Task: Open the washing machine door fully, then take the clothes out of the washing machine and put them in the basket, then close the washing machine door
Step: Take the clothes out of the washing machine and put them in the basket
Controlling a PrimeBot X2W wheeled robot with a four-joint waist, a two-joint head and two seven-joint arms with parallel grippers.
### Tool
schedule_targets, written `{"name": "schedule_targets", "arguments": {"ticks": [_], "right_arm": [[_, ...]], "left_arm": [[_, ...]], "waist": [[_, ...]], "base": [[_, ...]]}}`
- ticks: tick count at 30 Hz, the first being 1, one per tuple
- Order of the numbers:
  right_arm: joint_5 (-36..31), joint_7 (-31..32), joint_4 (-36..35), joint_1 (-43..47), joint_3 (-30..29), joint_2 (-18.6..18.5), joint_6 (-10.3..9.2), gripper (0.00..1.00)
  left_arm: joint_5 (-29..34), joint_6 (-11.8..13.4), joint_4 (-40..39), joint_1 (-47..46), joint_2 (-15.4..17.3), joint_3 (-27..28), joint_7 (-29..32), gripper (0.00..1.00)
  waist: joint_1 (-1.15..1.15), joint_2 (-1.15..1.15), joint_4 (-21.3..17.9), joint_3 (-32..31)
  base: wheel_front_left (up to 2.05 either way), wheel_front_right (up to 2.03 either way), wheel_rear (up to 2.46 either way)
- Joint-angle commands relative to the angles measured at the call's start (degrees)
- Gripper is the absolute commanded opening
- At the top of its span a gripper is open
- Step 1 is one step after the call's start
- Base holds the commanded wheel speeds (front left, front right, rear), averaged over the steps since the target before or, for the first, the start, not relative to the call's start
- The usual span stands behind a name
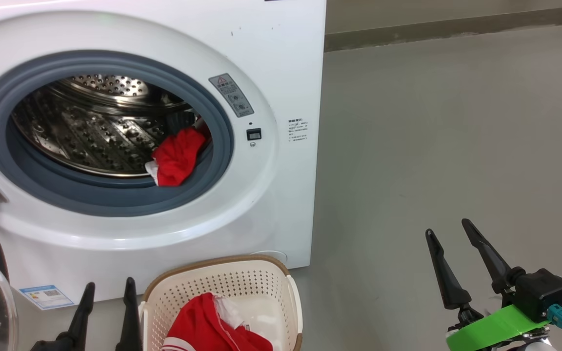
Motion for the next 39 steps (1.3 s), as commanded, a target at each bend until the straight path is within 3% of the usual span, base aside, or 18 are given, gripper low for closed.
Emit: {"name": "schedule_targets", "arguments": {"ticks": [1,23,39], "right_arm": [[-0.59,-0.37,-1.73,-0.41,1.28,-0.52,0.19,1.0],[1.04,-0.37,-2.21,-0.41,0.66,-0.21,0.19,1.0],[0.98,-0.37,-3.33,-3.21,0.79,-0.85,0.19,1.0]], "left_arm": [[0.21,0.53,-1.25,-0.76,0.56,1.55,-0.23,1.0],[-0.14,1.01,-1.14,-1.96,0.47,0.03,-0.47,1.0],[-1.65,3.46,-0.99,-8.55,-1.02,0.32,-1.27,1.0]], "waist": [[0.0,0.0,0.19,-0.21],[0.0,0.0,1.92,1.74],[0.0,0.0,1.88,7.03]], "base": [[0.0,0.0,0.0],[0.0,0.0,0.0],[0.0,0.0,0.0]]}}
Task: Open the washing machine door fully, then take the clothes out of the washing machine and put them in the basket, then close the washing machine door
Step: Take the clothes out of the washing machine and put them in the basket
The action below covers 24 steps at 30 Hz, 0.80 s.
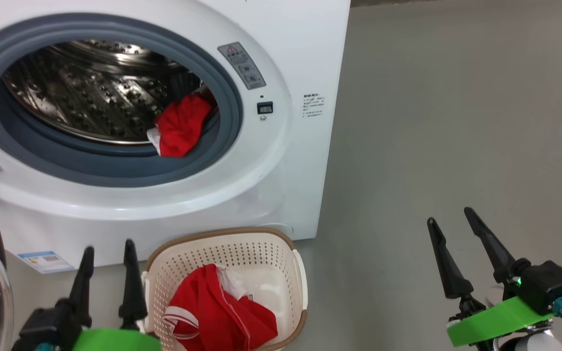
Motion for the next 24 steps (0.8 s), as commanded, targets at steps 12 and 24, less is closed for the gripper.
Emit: {"name": "schedule_targets", "arguments": {"ticks": [12,24], "right_arm": [[0.51,-0.37,-2.38,-5.73,1.79,-2.01,0.19,1.0],[1.22,-0.37,-2.56,-9.85,2.91,-3.03,0.19,1.0]], "left_arm": [[-1.81,-1.98,4.44,-17.29,1.07,0.31,0.5,1.0],[-1.76,-3.28,17.21,-33.88,3.56,1.37,-0.68,1.0]], "waist": [[0.0,0.0,0.17,9.56],[0.0,0.0,-1.38,16.44]], "base": [[0.0,0.0,0.0],[0.0,0.0,0.0]]}}
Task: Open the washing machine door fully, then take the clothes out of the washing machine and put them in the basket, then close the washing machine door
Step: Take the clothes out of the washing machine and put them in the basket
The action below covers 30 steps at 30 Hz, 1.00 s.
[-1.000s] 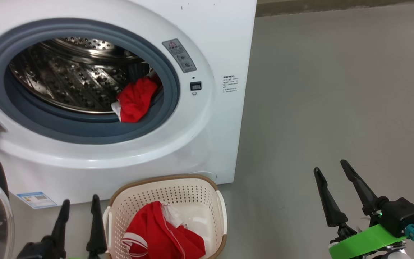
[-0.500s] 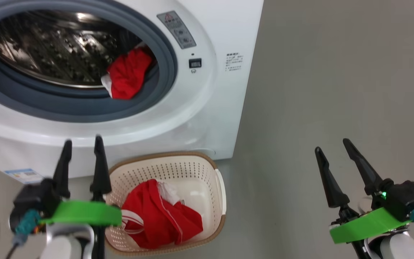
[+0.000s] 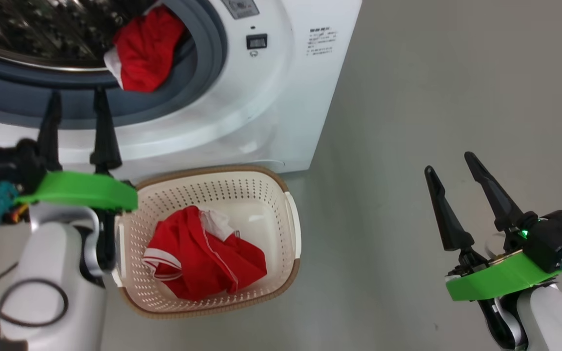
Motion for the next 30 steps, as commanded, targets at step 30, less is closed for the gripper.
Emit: {"name": "schedule_targets", "arguments": {"ticks": [30], "right_arm": [[2.92,-0.37,-2.86,-6.2,6.32,-2.98,0.19,1.0]], "left_arm": [[-7.7,-7.27,36.48,-35.29,5.39,2.91,16.86,1.0]], "waist": [[0.0,0.0,-5.05,11.74]], "base": [[0.0,0.0,0.0]]}}
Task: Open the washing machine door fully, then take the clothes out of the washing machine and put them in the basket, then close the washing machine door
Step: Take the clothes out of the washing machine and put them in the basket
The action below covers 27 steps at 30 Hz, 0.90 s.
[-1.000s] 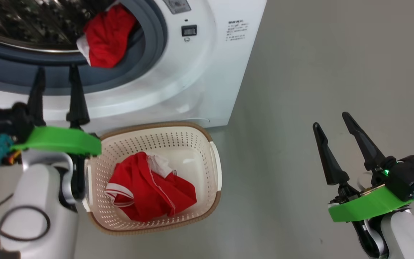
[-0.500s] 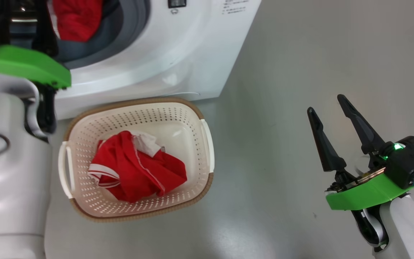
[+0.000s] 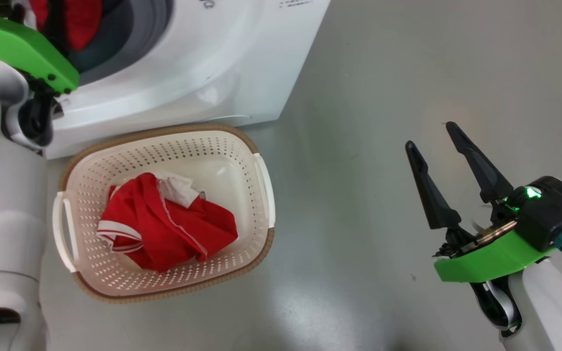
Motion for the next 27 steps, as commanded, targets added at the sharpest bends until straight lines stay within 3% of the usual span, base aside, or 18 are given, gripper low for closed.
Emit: {"name": "schedule_targets", "arguments": {"ticks": [1,3,4,5,6,7,9,13,27], "right_arm": [[0.53,-0.37,-1.44,-0.19,1.38,-0.5,0.19,1.0],[0.72,-0.37,-1.35,-0.36,1.72,-0.38,0.19,1.0],[0.82,-0.37,-1.29,-0.43,1.86,-0.34,0.19,1.0],[0.91,-0.37,-1.23,-0.51,1.97,-0.3,0.19,1.0],[0.99,-0.37,-1.18,-0.6,2.08,-0.26,0.19,1.0],[0.99,-0.37,-1.18,-0.6,2.08,-0.26,0.19,1.0],[1.11,-0.37,-1.03,-0.76,2.26,-0.19,0.19,1.0],[1.33,-0.37,-0.69,-0.99,2.16,-0.1,0.19,1.0],[1.52,-0.37,0.37,-0.83,1.91,0.74,0.19,1.0]], "left_arm": [[0.68,-0.04,0.09,-1.3,3.22,-0.09,1.37,1.0],[0.81,0.13,1.31,-1.84,3.48,-0.47,2.59,1.0],[0.67,0.18,1.85,-2.09,3.53,-0.47,3.09,0.93],[0.57,0.32,2.28,-2.33,3.59,-0.46,3.34,0.52],[0.58,0.42,2.62,-2.55,3.66,-0.53,3.44,0.37],[0.58,0.42,2.62,-2.55,3.66,-0.53,3.44,0.37],[0.49,0.42,3.25,-2.85,3.66,-0.65,3.48,0.0],[1.13,0.65,3.89,-3.19,3.89,-1.45,2.08,0.0],[4.92,2.14,1.47,2.38,5.06,-4.08,-15.78,0.0]], "waist": [[0.0,0.0,-0.57,0.37],[0.0,0.0,-0.97,0.53],[0.0,0.0,-1.14,0.59],[0.0,0.0,-1.3,0.66],[0.0,0.0,-1.46,0.73],[0.0,0.0,-1.46,0.73],[0.0,0.0,-1.72,0.81],[0.0,0.0,-1.91,0.88],[0.0,0.0,-0.31,-2.85]], "base": [[0.0,0.0,0.0],[0.0,0.0,0.0],[0.0,0.0,0.0],[0.0,0.0,0.0],[0.0,0.0,0.0],[0.0,0.0,0.0],[0.0,0.0,0.0],[0.0,0.0,0.0],[0.0,0.0,0.0]]}}
